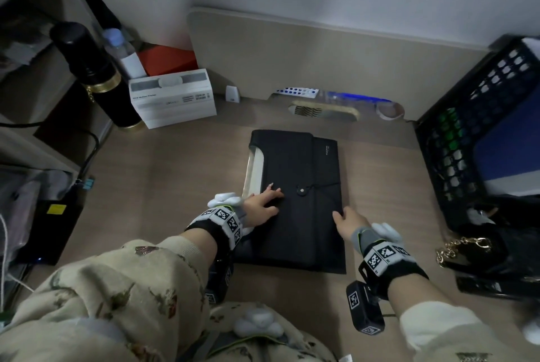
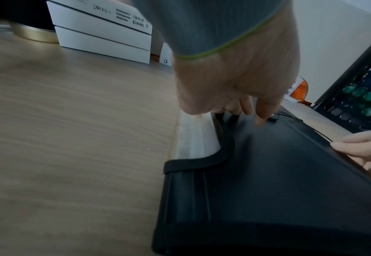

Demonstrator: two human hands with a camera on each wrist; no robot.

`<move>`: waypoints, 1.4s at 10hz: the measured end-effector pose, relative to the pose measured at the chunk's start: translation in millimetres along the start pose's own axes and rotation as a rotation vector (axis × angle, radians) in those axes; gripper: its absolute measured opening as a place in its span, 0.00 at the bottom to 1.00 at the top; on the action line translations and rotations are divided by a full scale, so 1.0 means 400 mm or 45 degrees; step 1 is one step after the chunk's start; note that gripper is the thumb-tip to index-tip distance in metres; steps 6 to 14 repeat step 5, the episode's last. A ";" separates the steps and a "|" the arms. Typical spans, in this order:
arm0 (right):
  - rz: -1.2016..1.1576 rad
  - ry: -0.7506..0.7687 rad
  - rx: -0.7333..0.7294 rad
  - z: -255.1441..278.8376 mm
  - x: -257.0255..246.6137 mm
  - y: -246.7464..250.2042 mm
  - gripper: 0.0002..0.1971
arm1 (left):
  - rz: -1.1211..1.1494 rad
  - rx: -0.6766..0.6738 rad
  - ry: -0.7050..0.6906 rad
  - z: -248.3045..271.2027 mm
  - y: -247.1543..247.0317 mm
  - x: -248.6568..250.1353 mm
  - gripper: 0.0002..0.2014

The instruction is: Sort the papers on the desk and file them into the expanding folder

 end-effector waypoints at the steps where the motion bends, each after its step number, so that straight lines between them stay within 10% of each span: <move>1: -0.016 0.001 -0.010 0.015 -0.009 0.002 0.21 | -0.025 0.007 0.016 0.015 0.000 -0.005 0.24; 14: -0.283 0.134 0.058 0.048 -0.036 0.005 0.23 | 0.284 0.055 0.004 0.034 0.033 -0.005 0.23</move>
Point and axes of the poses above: each hand's wrist, its own z-axis away from the middle knuckle, its own y-axis out of the back of the hand, x = y × z, the point moved 6 cm from there along -z, towards the middle knuckle, and after that the axes turned 14 degrees about y, right-handed, at the moved point
